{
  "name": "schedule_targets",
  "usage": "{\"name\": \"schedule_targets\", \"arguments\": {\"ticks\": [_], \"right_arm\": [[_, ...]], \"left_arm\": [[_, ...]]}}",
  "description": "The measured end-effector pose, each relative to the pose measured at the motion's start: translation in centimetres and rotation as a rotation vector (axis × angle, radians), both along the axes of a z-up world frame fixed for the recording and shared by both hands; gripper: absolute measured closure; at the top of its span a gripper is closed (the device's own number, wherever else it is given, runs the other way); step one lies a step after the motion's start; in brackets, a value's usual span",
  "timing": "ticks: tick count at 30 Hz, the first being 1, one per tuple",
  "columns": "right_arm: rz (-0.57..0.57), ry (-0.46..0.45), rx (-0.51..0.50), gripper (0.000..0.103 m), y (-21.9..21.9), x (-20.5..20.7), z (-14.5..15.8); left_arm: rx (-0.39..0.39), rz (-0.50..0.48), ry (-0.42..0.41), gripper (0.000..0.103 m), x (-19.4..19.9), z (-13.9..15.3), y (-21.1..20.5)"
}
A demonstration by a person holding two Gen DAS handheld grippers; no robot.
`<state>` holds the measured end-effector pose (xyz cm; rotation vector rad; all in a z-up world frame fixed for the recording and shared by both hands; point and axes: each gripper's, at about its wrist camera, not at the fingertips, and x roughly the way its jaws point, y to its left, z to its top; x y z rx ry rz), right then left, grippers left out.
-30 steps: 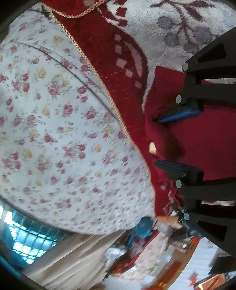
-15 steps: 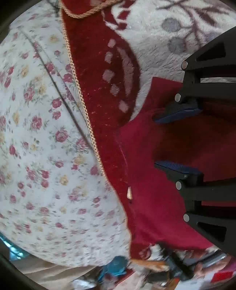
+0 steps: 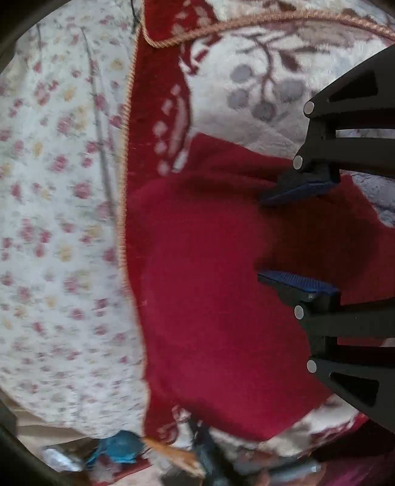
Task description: Fold small clothes
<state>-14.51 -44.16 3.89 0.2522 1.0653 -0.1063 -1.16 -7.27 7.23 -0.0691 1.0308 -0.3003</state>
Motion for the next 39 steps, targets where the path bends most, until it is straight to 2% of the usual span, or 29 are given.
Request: {"name": "schedule_targets", "arguments": {"ticks": [3,5,8,12,17,21,24,28,30,32,36,39], "right_arm": [[-0.030,-0.013,-0.020,0.059,0.5,-0.4,1.2],[-0.020,-0.068,-0.037,0.059,1.8,-0.8,2.8],[0.016,-0.134,0.029,0.056,3.8,-0.5,3.9],[0.097,-0.143,0.138,0.056,7.9,2.7,3.5],[0.211,-0.150,0.151,0.056,14.3,8.2,3.1],[0.316,-0.121,0.065,0.056,19.5,13.2,1.9],[0.364,-0.081,-0.014,0.056,22.3,16.8,-0.1],[0.313,-0.021,-0.055,0.055,23.2,21.9,-3.8],[0.263,0.009,-0.055,0.055,22.7,23.8,-4.4],[0.254,0.000,-0.050,0.055,22.6,24.3,-3.3],[0.330,-0.070,-0.058,0.055,23.7,23.4,-0.5],[0.401,-0.026,-0.061,0.055,25.4,23.0,-1.0]], "left_arm": [[-0.012,-0.011,-0.018,0.035,-2.3,1.4,0.9],[0.012,-0.012,-0.032,0.035,-3.7,1.7,1.3],[0.056,-0.027,-0.032,0.035,-5.3,1.2,1.6],[0.069,-0.039,-0.024,0.035,-6.2,0.4,1.9],[0.056,-0.043,0.008,0.035,-5.6,-1.0,2.6],[-0.003,-0.035,0.124,0.035,-4.3,-3.5,3.8],[-0.011,-0.047,0.106,0.035,-3.9,-3.5,3.7],[-0.003,-0.047,0.095,0.030,-3.4,-3.7,3.1],[-0.019,-0.047,0.106,0.030,-3.0,-3.7,3.2],[-0.052,-0.035,0.122,0.030,-2.8,-3.8,3.8],[-0.060,-0.031,0.129,0.030,-2.8,-3.6,4.1],[-0.055,-0.032,0.129,0.030,-2.8,-3.5,4.1]]}}
